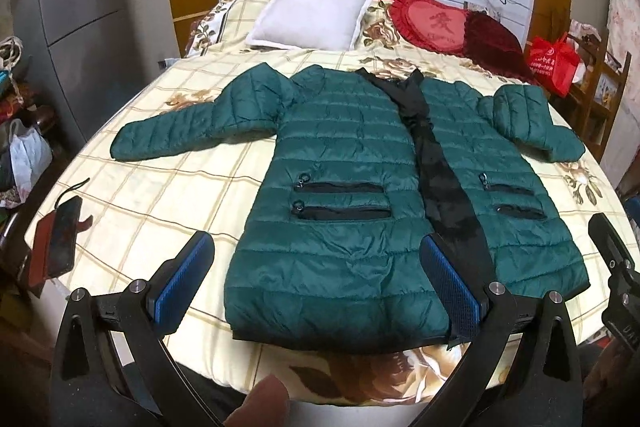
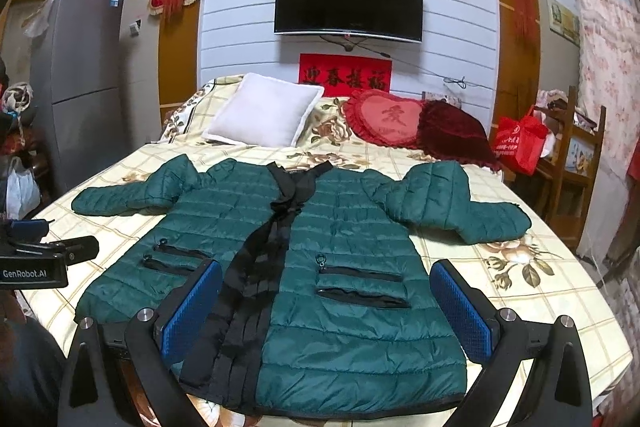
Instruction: Fold large clothes
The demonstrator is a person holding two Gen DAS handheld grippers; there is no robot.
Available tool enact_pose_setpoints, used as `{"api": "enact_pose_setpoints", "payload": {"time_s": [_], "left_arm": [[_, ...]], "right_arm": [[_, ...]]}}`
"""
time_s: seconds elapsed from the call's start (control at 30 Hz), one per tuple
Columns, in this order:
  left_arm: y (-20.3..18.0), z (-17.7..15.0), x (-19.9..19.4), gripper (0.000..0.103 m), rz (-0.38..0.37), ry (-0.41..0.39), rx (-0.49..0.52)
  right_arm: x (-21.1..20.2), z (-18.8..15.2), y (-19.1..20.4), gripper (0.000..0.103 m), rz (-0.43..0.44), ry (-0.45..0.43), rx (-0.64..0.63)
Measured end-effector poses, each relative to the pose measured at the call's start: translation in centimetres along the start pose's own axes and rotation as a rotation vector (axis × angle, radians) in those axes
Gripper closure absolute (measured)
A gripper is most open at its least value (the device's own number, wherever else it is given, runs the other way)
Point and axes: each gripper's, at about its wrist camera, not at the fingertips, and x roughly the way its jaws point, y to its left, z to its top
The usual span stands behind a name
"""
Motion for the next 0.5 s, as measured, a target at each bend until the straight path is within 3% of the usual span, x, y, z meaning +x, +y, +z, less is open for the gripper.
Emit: {"api": "enact_pose_setpoints", "payload": {"time_s": [0.5], "left_arm": [[-0.6, -0.9, 1.3, 0.0, -0.016, 0.04, 0.005]], "right_arm": [[-0.1, 0.0, -1.2, 0.0, -0.036, 0.02, 0.044]]}}
